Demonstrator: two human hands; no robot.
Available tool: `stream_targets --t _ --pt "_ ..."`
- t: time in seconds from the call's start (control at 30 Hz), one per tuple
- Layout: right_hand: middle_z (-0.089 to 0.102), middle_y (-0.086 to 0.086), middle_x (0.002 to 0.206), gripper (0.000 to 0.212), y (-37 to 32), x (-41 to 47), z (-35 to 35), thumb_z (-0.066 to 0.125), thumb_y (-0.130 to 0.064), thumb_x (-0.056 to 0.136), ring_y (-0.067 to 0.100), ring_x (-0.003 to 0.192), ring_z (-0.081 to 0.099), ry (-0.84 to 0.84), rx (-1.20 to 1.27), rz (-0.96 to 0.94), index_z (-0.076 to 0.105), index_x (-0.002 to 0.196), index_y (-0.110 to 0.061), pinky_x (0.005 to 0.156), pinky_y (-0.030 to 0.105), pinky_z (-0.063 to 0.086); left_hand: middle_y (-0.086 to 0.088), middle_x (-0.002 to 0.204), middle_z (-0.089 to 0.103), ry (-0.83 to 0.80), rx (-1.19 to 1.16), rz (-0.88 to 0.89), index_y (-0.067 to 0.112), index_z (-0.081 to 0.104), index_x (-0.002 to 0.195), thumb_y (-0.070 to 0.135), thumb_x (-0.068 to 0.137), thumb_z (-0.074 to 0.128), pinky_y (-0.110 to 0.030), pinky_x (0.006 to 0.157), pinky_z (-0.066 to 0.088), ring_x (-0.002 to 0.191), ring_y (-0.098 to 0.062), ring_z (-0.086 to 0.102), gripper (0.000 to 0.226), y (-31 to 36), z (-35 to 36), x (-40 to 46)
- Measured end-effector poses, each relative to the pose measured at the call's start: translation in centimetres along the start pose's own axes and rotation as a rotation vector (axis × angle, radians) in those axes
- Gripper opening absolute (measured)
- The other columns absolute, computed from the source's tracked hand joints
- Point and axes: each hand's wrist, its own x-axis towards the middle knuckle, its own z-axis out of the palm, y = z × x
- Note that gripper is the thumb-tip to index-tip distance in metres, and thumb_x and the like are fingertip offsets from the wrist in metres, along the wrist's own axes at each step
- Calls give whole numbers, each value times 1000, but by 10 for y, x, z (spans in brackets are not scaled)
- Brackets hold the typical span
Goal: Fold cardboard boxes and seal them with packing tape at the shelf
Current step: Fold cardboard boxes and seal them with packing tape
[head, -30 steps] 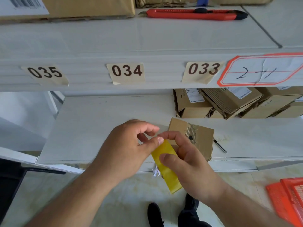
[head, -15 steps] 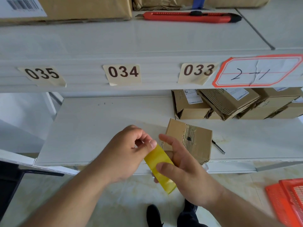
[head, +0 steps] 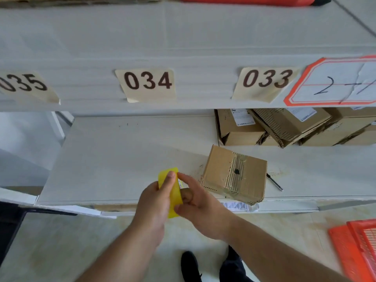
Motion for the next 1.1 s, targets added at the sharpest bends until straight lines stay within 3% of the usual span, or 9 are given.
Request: stream_targets --t 0.07,0.17,0.3,0.43,0.6,0.7,0.8,0.93,1.1 --pt "62 -17 135 69 6 3 -7 65 -24 98 0 125 56 1 -257 55 34 156 -41 112 29 43 -9 83 75 95 200 112 11 70 87 55 97 62 -41 76 52 84 -31 71 45 -13 0 35" --pt "58 -25 134 48 12 -13 -36 60 -33 101 -9 122 53 237 -434 122 48 147 -40 111 28 46 -17 98 68 162 663 274 12 59 99 46 98 60 -41 72 46 95 -42 65 35 -42 -10 96" --pt "57 -13 133 44 29 -36 -101 61 -26 97 9 123 56 698 -498 246 55 141 -30 101 31 48 -23 102 71 285 1111 302 12 66 116 40 91 70 -48 83 55 95 -46 67 38 -68 -29 158" --pt "26 -4 168 65 47 -39 -151 55 -30 100 27 146 35 613 -751 484 32 160 -29 117 39 34 -30 99 72 283 1249 416 0 71 103 29 85 72 -58 95 49 97 -49 67 34 -95 -36 195" --pt "29 -1 167 64 69 -28 -155 50 -36 106 24 147 39 575 -692 450 26 164 -23 118 37 38 -35 119 63 349 1020 536 -7 61 123 46 95 44 -59 95 50 111 -53 60 62 -80 -2 167" --pt "44 -1 153 65 79 -28 -127 54 -40 104 20 133 51 586 -654 411 30 163 -26 108 32 44 -22 152 46 160 609 465 4 44 150 46 101 56 -49 114 39 139 -40 45 66 -54 72 109" --pt "51 -2 137 59 88 -32 -98 52 -45 103 20 124 53 552 -750 424 39 158 -32 102 34 47 -21 156 40 95 465 364 6 41 153 44 101 58 -48 117 34 142 -40 40 67 -43 128 92" --pt "61 -2 124 24 84 -18 -91 61 -32 93 25 113 51 822 -1031 101 74 113 -29 96 40 50 -17 164 23 157 484 396 13 28 159 50 99 59 -50 112 39 144 -43 36 77 -62 137 105" --pt "45 0 161 56 104 20 -72 45 -35 101 17 152 37 348 -1278 -206 50 154 -15 124 38 28 -12 138 54 103 -82 -1 14 31 149 46 90 75 -49 99 56 112 -32 63 81 -64 142 111"
